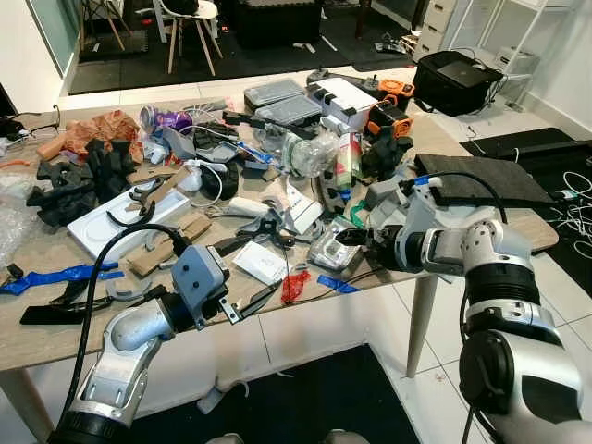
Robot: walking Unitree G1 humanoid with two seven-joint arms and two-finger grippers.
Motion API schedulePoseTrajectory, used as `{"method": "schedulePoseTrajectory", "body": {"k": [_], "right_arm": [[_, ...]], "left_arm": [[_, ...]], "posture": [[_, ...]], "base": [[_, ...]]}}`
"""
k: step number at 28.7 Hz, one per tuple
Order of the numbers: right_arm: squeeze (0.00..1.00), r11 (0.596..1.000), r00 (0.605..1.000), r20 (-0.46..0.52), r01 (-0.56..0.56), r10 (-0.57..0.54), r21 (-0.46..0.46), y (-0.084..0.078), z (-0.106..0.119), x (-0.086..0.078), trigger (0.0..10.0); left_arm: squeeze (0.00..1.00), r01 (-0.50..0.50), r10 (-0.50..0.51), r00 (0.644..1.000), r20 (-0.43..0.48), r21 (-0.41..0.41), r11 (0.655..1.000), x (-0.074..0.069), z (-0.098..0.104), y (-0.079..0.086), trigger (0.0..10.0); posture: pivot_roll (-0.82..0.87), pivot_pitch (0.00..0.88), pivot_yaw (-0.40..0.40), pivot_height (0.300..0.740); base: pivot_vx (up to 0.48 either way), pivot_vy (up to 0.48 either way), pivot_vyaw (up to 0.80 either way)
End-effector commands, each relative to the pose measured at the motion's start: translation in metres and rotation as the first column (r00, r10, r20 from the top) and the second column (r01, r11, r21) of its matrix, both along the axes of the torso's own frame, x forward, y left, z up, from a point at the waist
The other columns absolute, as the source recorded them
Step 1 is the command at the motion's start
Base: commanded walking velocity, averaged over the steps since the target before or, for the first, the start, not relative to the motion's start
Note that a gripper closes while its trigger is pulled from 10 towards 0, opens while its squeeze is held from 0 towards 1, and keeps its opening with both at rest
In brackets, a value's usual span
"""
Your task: Picking trash to rubbish bin
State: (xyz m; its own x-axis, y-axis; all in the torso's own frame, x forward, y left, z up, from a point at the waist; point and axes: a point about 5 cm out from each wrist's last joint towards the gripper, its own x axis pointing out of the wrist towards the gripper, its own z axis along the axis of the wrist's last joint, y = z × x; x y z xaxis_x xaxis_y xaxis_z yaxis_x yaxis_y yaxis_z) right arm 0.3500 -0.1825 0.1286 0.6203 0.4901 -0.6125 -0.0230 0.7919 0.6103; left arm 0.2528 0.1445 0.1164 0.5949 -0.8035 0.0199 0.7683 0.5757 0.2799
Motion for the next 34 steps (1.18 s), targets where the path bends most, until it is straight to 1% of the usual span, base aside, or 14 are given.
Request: {"method": "schedulePoseTrajectory", "body": {"k": [1, 2, 3, 4, 5, 7, 8, 22, 27, 30, 31, 32, 33, 34], "right_arm": [[0.0, 0.999, 0.998, -0.051, 0.018, -0.02, -0.031, -0.004, -0.01, -0.004, 10.0], [0.0, 0.999, 0.998, -0.049, 0.023, -0.025, -0.032, -0.005, -0.01, -0.003, 10.0], [0.0, 0.999, 0.998, -0.048, 0.028, -0.029, -0.032, -0.005, -0.011, -0.003, 8.8], [0.0, 0.999, 0.998, -0.048, 0.028, -0.029, -0.032, -0.005, -0.011, -0.003, 8.8], [0.0, 0.999, 0.998, -0.047, 0.03, -0.032, -0.032, -0.006, -0.011, -0.002, 3.1], [0.0, 0.999, 0.998, -0.045, 0.035, -0.036, -0.031, -0.006, -0.011, -0.002, 3.1], [0.0, 0.999, 0.998, -0.045, 0.038, -0.039, -0.031, -0.007, -0.012, -0.001, 0.0], [0.0, 0.998, 0.998, -0.037, 0.048, -0.049, -0.036, -0.01, -0.013, 0.001, 0.0], [0.0, 0.999, 0.999, -0.003, 0.036, -0.036, -0.024, -0.008, -0.01, 0.003, 0.0], [0.0, 0.999, 0.991, 0.13, 0.008, -0.013, 0.041, -0.006, 0.008, 0.011, 0.0], [0.0, 0.998, 0.98, 0.199, -0.006, -0.007, 0.064, -0.007, 0.019, 0.013, 0.0], [0.0, 0.998, 0.98, 0.199, -0.006, -0.007, 0.064, -0.007, 0.019, 0.013, 0.0], [0.0, 0.996, 0.967, 0.255, -0.021, -0.001, 0.082, -0.008, 0.027, 0.014, 0.0], [0.0, 0.994, 0.938, 0.346, -0.053, 0.016, 0.097, -0.014, 0.042, 0.012, 0.0]], "left_arm": [[0.0, -0.001, 0.001, 1.0, -0.018, 0.013, 1.0, -0.001, -0.004, 0.004, 10.0], [0.0, -0.001, 0.001, 1.0, -0.018, 0.012, 1.0, -0.002, -0.004, 0.004, 10.0], [0.0, 0.0, 0.001, 1.0, -0.018, 0.012, 1.0, -0.002, -0.004, 0.003, 10.0], [0.0, 0.0, 0.001, 1.0, -0.018, 0.012, 1.0, -0.002, -0.004, 0.003, 10.0], [0.0, 0.0, 0.0, 1.0, -0.018, 0.011, 1.0, -0.002, -0.004, 0.003, 10.0], [0.0, 0.0, 0.0, 1.0, -0.018, 0.011, 1.0, -0.002, -0.004, 0.003, 10.0], [0.0, 0.0, 0.0, 1.0, -0.018, 0.01, 1.0, -0.002, -0.003, 0.003, 10.0], [0.0, 0.002, -0.002, 1.0, -0.019, 0.011, 1.0, -0.002, -0.002, 0.004, 10.0], [0.0, -0.001, 0.001, 1.0, -0.021, 0.012, 1.0, -0.002, -0.004, 0.005, 10.0], [0.0, -0.006, 0.007, 1.0, -0.021, 0.01, 1.0, -0.002, -0.004, 0.005, 10.0], [0.0, -0.009, 0.009, 1.0, -0.02, 0.01, 1.0, -0.002, -0.004, 0.005, 10.0], [0.0, -0.009, 0.009, 1.0, -0.02, 0.01, 1.0, -0.002, -0.004, 0.005, 10.0], [0.0, -0.011, 0.011, 1.0, -0.019, 0.009, 1.0, -0.002, -0.004, 0.005, 10.0], [0.0, -0.015, 0.015, 1.0, -0.016, 0.006, 1.0, -0.001, -0.004, 0.005, 10.0]], "posture": [[0.0, 0.0, -0.027, 0.74], [0.0, 0.0, -0.027, 0.74], [0.0, 0.0, -0.027, 0.74], [0.0, 0.0, -0.027, 0.74], [0.0, 0.0, -0.027, 0.74], [0.0, 0.0, -0.027, 0.74], [-0.01, 0.0, -0.028, 0.74], [-0.01, 0.0, -0.028, 0.74], [-0.01, 0.0, -0.028, 0.74], [-0.01, 0.0, -0.032, 0.74], [-0.01, 0.0, -0.032, 0.74], [-0.01, 0.0, -0.032, 0.74], [-0.01, 0.0, -0.032, 0.74], [-0.01, 0.0, -0.035, 0.74]], "base": [[0.0, 0.0, 0.0], [0.0, 0.0, 0.0], [0.0, 0.0, 0.0], [0.0, 0.0, 0.0], [0.0, 0.0, 0.0], [0.0, 0.0, 0.0], [0.0, 0.0, 0.0], [0.0, 0.0, 0.0], [0.0, 0.0, 0.0], [0.0, 0.0, 0.0], [0.0, 0.0, 0.0], [0.0, 0.0, 0.0], [0.0, 0.0, 0.0], [0.0, 0.0, 0.0]]}}
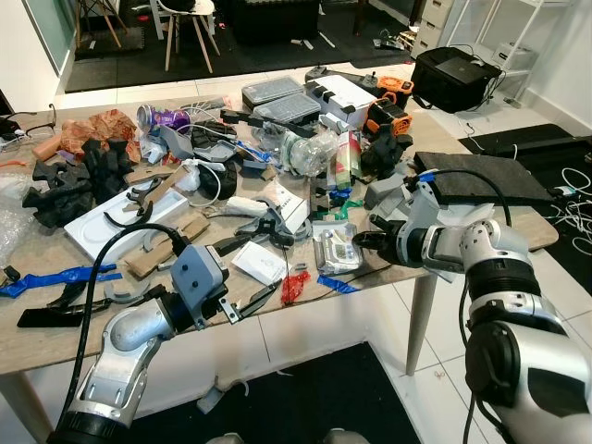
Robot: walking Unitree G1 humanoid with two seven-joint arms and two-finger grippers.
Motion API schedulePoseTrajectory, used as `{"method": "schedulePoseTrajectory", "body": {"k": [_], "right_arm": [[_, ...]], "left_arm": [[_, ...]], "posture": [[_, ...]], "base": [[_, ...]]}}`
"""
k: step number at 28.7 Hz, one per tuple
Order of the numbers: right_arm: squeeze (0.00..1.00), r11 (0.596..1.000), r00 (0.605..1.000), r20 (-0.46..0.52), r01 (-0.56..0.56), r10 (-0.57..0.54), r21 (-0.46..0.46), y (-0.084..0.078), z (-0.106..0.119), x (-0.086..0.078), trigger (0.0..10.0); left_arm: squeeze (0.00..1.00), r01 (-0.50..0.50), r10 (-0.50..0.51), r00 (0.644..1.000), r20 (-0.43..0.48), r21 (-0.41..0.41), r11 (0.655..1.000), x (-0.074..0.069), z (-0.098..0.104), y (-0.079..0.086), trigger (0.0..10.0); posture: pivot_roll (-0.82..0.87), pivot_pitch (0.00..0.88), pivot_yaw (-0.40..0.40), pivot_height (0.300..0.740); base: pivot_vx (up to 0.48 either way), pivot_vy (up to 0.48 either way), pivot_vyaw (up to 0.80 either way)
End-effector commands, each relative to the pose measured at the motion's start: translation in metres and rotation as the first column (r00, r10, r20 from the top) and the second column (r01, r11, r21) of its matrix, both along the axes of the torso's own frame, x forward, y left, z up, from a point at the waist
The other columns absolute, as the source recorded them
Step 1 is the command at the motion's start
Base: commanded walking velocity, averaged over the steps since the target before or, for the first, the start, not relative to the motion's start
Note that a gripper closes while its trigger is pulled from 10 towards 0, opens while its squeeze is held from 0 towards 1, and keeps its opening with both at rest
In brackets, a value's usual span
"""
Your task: Picking trash to rubbish bin
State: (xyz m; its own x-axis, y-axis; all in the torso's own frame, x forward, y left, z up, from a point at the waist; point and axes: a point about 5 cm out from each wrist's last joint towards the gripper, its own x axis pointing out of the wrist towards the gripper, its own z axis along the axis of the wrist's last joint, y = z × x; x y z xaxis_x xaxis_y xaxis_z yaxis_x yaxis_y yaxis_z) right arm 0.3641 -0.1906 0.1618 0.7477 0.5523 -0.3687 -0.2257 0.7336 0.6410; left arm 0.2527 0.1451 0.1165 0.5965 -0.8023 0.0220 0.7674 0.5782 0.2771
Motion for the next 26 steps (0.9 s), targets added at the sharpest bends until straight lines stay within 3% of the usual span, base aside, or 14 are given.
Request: {"method": "schedulePoseTrajectory", "body": {"k": [1, 7, 14, 18, 22, 23, 25, 26], "right_arm": [[0.0, 1.0, 0.998, 0.065, -0.008, 0.007, 0.018, -0.006, 0.008, -0.002, 0.0], [0.0, 0.998, 0.987, 0.156, -0.049, 0.044, 0.026, -0.016, 0.025, -0.009, 0.0], [0.0, 0.989, 0.972, 0.181, -0.148, 0.151, -0.032, -0.008, 0.019, -0.026, 0.0], [0.0, 0.98, 0.96, 0.199, -0.196, 0.196, -0.021, 0.002, 0.017, -0.036, 1.1], [0.0, 0.974, 0.94, 0.265, -0.227, 0.215, 0.015, 0.014, 0.024, -0.046, 1.5], [0.0, 0.973, 0.933, 0.289, -0.231, 0.215, 0.024, 0.017, 0.026, -0.048, 2.7], [0.0, 0.972, 0.928, 0.304, -0.233, 0.214, 0.028, 0.018, 0.027, -0.05, 3.2], [0.0, 0.972, 0.919, 0.334, -0.232, 0.21, 0.027, 0.02, 0.029, -0.052, 4.3]], "left_arm": [[0.0, -0.013, 0.013, 1.0, -0.015, 0.009, 1.0, -0.001, -0.004, 0.004, 10.0], [0.0, -0.015, 0.015, 1.0, -0.014, 0.007, 1.0, 0.0, -0.004, 0.006, 10.0], [0.0, -0.042, 0.041, 0.999, -0.032, -0.048, 0.998, 0.001, -0.007, 0.01, 10.0], [0.0, -0.066, 0.06, 0.997, -0.055, -0.112, 0.992, 0.002, -0.007, 0.013, 10.0], [0.0, -0.081, 0.07, 0.995, -0.064, -0.176, 0.981, 0.003, -0.003, 0.015, 10.0], [0.0, -0.082, 0.071, 0.995, -0.065, -0.189, 0.979, 0.003, -0.001, 0.015, 10.0], [0.0, -0.082, 0.07, 0.995, -0.066, -0.197, 0.977, 0.004, -0.001, 0.015, 10.0], [0.0, -0.081, 0.069, 0.995, -0.065, -0.202, 0.976, 0.004, 0.001, 0.015, 10.0]], "posture": [[-0.01, 0.0, -0.035, 0.74], [-0.01, 0.0, -0.034, 0.74], [-0.02, 0.0, -0.035, 0.74], [-0.02, 0.0, -0.032, 0.74], [-0.02, 0.0, -0.031, 0.74], [-0.02, 0.0, -0.031, 0.74], [-0.02, 0.0, -0.031, 0.74], [-0.02, 0.0, -0.031, 0.74]], "base": [[0.0, 0.0, 0.0], [0.0, 0.0, 0.0], [0.0, 0.0, 0.0], [0.0, 0.0, 0.0], [0.0, 0.0, 0.0], [0.0, 0.0, 0.0], [0.0, 0.0, 0.0], [0.0, 0.0, 0.0]]}}
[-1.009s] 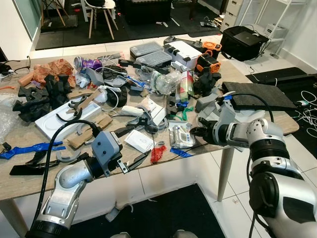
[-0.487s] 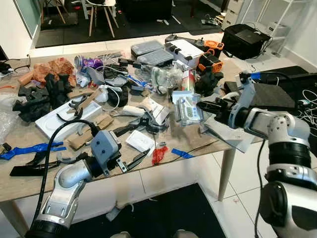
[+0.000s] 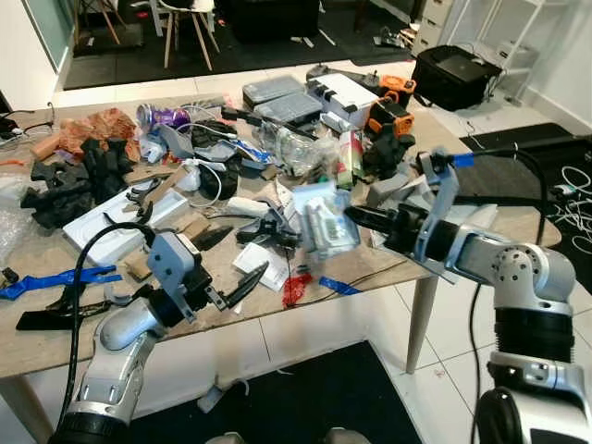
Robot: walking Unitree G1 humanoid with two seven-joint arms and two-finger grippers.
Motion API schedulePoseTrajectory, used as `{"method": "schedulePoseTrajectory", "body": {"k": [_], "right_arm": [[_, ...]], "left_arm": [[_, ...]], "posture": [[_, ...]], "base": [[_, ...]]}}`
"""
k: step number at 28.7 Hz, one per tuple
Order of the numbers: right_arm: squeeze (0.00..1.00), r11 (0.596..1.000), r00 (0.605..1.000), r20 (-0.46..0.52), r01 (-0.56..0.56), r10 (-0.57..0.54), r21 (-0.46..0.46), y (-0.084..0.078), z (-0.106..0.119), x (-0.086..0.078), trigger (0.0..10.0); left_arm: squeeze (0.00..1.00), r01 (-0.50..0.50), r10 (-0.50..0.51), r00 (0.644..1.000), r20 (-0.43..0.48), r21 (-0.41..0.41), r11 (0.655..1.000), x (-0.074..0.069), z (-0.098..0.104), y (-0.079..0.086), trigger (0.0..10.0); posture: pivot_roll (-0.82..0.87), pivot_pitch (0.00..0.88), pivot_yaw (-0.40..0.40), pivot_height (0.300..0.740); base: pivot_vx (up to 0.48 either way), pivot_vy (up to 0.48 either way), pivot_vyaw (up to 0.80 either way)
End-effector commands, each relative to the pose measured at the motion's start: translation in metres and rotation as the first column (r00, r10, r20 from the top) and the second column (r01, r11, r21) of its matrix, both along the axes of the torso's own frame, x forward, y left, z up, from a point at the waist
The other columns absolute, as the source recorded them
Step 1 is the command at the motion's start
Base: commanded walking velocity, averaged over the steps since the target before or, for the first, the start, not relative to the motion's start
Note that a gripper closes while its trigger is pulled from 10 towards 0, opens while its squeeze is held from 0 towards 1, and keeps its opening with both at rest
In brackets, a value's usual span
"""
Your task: Picking trash to rubbish bin
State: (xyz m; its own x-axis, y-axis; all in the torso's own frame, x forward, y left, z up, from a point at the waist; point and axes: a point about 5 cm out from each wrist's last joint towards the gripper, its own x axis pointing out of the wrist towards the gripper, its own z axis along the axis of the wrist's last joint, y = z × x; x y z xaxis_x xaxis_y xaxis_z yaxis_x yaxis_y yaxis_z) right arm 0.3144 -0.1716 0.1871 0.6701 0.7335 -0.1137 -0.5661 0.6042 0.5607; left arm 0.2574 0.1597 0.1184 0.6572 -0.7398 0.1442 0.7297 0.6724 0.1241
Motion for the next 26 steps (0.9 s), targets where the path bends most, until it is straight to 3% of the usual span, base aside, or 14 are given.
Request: {"method": "schedulePoseTrajectory", "body": {"k": [1, 2, 3, 4, 5, 10, 17, 22, 26], "right_arm": [[0.0, 0.999, 0.999, 0.048, 0.005, -0.007, 0.036, 0.002, 0.007, -0.003, 6.0], [0.0, 0.999, 0.998, 0.056, 0.006, -0.009, 0.052, 0.002, 0.009, -0.004, 6.0], [0.0, 0.998, 0.997, 0.07, 0.007, -0.011, 0.062, 0.002, 0.011, -0.004, 9.3], [0.0, 0.998, 0.997, 0.07, 0.007, -0.011, 0.062, 0.002, 0.011, -0.004, 9.3], [0.0, 0.995, 0.997, 0.076, -0.008, 0.0, 0.096, 0.003, 0.013, -0.005, 10.0], [0.0, 0.983, 0.983, 0.1, 0.141, -0.153, 0.116, -0.015, 0.024, 0.008, 10.0], [0.0, 0.953, 0.954, 0.16, 0.221, -0.256, 0.208, -0.03, 0.052, 0.017, 10.0], [0.0, 0.939, 0.948, 0.158, 0.231, -0.276, 0.256, -0.034, 0.059, 0.02, 10.0], [0.0, 0.943, 0.947, 0.208, 0.185, -0.246, 0.275, -0.028, 0.074, 0.02, 10.0]], "left_arm": [[0.0, 0.002, -0.002, 1.0, -0.012, -0.02, 1.0, 0.0, 0.001, 0.0, 10.0], [0.0, 0.003, -0.004, 1.0, -0.01, -0.024, 1.0, 0.0, 0.002, -0.001, 10.0], [0.0, 0.004, -0.005, 1.0, -0.008, -0.028, 1.0, 0.0, 0.004, -0.001, 10.0], [0.0, 0.004, -0.005, 1.0, -0.008, -0.028, 1.0, 0.0, 0.004, -0.001, 10.0], [0.0, 0.005, -0.005, 1.0, -0.006, -0.032, 0.999, 0.0, 0.005, -0.001, 10.0], [0.0, 0.01, -0.01, 1.0, 0.0, -0.037, 0.999, -0.001, 0.009, -0.002, 10.0], [0.0, 0.024, -0.024, 1.0, 0.001, -0.035, 0.999, -0.002, 0.014, -0.005, 10.0], [0.0, 0.028, -0.028, 1.0, 0.001, -0.035, 0.999, -0.002, 0.016, -0.007, 10.0], [0.0, 0.03, -0.03, 1.0, -0.001, -0.036, 0.999, -0.002, 0.018, -0.008, 10.0]], "posture": [[-0.03, 0.0, -0.028, 0.74], [-0.03, 0.0, -0.028, 0.74], [-0.03, 0.0, -0.03, 0.74], [-0.03, 0.0, -0.03, 0.74], [-0.03, 0.0, -0.03, 0.74], [-0.02, 0.0, -0.031, 0.74], [-0.03, 0.0, -0.03, 0.74], [-0.03, 0.0, -0.03, 0.74], [-0.02, 0.0, -0.026, 0.74]], "base": [[0.0, 0.0, 0.0], [0.0, 0.0, 0.0], [0.0, 0.0, 0.0], [0.0, 0.0, 0.0], [0.0, 0.0, 0.0], [0.0, 0.0, 0.0], [0.0, 0.0, 0.0], [0.0, 0.0, 0.0], [0.0, 0.0, 0.0]]}}
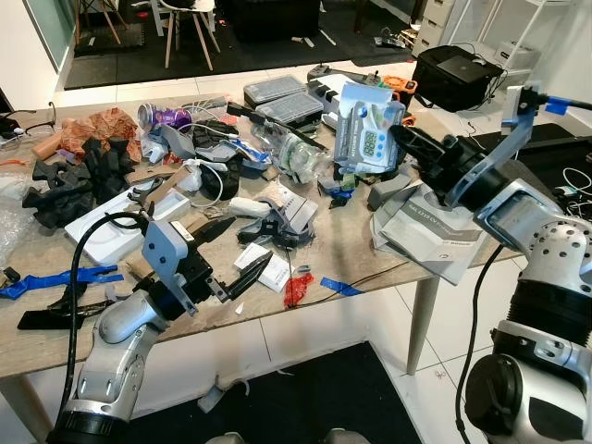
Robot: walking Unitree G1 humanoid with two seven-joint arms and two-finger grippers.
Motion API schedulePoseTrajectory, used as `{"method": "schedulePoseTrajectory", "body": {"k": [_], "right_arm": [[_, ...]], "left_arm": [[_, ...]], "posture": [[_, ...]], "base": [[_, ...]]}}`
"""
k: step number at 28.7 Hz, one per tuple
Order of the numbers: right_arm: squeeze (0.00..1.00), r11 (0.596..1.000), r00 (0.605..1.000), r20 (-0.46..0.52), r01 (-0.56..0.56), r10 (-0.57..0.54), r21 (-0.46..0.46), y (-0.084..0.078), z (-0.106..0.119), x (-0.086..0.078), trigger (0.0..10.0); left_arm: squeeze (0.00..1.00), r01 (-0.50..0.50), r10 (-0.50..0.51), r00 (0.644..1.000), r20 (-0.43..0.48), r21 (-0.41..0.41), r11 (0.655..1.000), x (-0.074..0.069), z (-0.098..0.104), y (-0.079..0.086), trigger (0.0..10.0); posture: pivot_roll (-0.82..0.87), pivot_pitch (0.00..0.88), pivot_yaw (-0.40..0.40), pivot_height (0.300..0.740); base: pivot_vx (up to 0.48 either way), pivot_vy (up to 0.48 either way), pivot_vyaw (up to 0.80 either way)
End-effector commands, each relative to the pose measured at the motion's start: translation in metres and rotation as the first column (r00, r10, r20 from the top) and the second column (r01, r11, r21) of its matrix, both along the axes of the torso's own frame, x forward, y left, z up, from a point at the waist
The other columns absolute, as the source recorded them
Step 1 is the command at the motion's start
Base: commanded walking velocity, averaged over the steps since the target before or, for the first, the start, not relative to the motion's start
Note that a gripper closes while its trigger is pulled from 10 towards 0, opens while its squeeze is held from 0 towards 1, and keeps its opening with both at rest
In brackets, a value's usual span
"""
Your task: Picking trash to rubbish bin
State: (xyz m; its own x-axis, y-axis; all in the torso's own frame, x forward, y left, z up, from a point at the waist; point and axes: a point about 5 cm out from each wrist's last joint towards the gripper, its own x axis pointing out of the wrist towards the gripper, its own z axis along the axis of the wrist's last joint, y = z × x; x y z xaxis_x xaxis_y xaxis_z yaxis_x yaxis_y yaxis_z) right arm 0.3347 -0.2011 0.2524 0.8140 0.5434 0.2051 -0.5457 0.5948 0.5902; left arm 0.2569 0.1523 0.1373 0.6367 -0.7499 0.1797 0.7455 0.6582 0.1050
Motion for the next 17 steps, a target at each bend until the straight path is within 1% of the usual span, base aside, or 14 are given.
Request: {"method": "schedulePoseTrajectory", "body": {"k": [1, 3, 5, 7, 8, 11, 12, 14, 15, 17], "right_arm": [[0.0, 1.0, 0.999, 0.03, -0.012, 0.012, 0.003, 0.002, 0.009, 0.0, 10.0], [0.0, 1.0, 1.0, 0.018, -0.014, 0.014, 0.021, 0.003, 0.008, 0.002, 10.0], [0.0, 0.998, 0.999, 0.026, -0.038, 0.037, 0.047, 0.005, 0.01, 0.001, 10.0], [0.0, 0.997, 0.998, 0.033, -0.05, 0.049, 0.054, 0.007, 0.012, 0.0, 10.0], [0.0, 0.992, 0.993, 0.055, -0.105, 0.101, 0.071, 0.012, 0.016, -0.003, 10.0], [0.0, 0.985, 0.985, 0.065, -0.161, 0.157, 0.064, 0.02, 0.016, -0.006, 10.0], [0.0, 0.983, 0.983, 0.062, -0.174, 0.171, 0.056, 0.024, 0.015, -0.006, 10.0], [0.0, 0.983, 0.983, 0.055, -0.178, 0.175, 0.053, 0.027, 0.012, -0.004, 10.0], [0.0, 0.983, 0.983, 0.051, -0.177, 0.174, 0.054, 0.028, 0.011, -0.003, 10.0], [0.0, 0.983, 0.984, 0.039, -0.174, 0.172, 0.056, 0.029, 0.008, -0.001, 10.0]], "left_arm": [[0.0, 0.005, -0.005, 1.0, -0.011, 0.003, 1.0, -0.002, 0.0, 0.0, 10.0], [0.0, 0.005, -0.006, 1.0, -0.012, -0.006, 1.0, -0.002, 0.001, -0.001, 10.0], [0.0, 0.004, -0.004, 1.0, -0.011, -0.034, 0.999, -0.001, 0.004, -0.001, 10.0], [0.0, 0.004, -0.004, 1.0, -0.011, -0.04, 0.999, -0.001, 0.006, -0.001, 10.0], [0.0, 0.002, -0.003, 1.0, -0.011, -0.064, 0.998, 0.0, 0.01, -0.003, 10.0], [0.0, -0.016, 0.014, 1.0, -0.024, -0.095, 0.995, 0.005, 0.016, -0.009, 10.0], [0.0, -0.024, 0.02, 0.999, -0.032, -0.138, 0.99, 0.008, 0.021, -0.012, 10.0], [0.0, -0.014, 0.004, 0.999, -0.05, -0.199, 0.98, 0.009, 0.028, -0.017, 10.0], [0.0, -0.005, -0.007, 0.998, -0.056, -0.214, 0.977, 0.01, 0.031, -0.02, 10.0], [0.0, 0.005, -0.022, 0.997, -0.076, -0.213, 0.977, 0.011, 0.034, -0.025, 10.0]], "posture": [[-0.02, 0.0, -0.026, 0.74], [-0.02, 0.0, -0.026, 0.74], [-0.02, 0.0, -0.026, 0.74], [-0.02, 0.0, -0.026, 0.74], [-0.02, 0.0, -0.026, 0.74], [-0.02, 0.0, -0.026, 0.74], [-0.02, 0.0, -0.025, 0.74], [-0.02, 0.0, -0.025, 0.74], [-0.02, 0.0, -0.024, 0.74], [-0.02, 0.0, -0.024, 0.74]], "base": [[0.0, 0.0, 0.0], [0.0, 0.0, 0.0], [0.0, 0.0, 0.0], [0.0, 0.0, 0.0], [0.0, 0.0, 0.0], [0.0, 0.0, 0.0], [0.0, 0.0, 0.0], [0.0, 0.0, 0.0], [0.0, 0.0, 0.0], [0.0, 0.0, 0.0]]}}
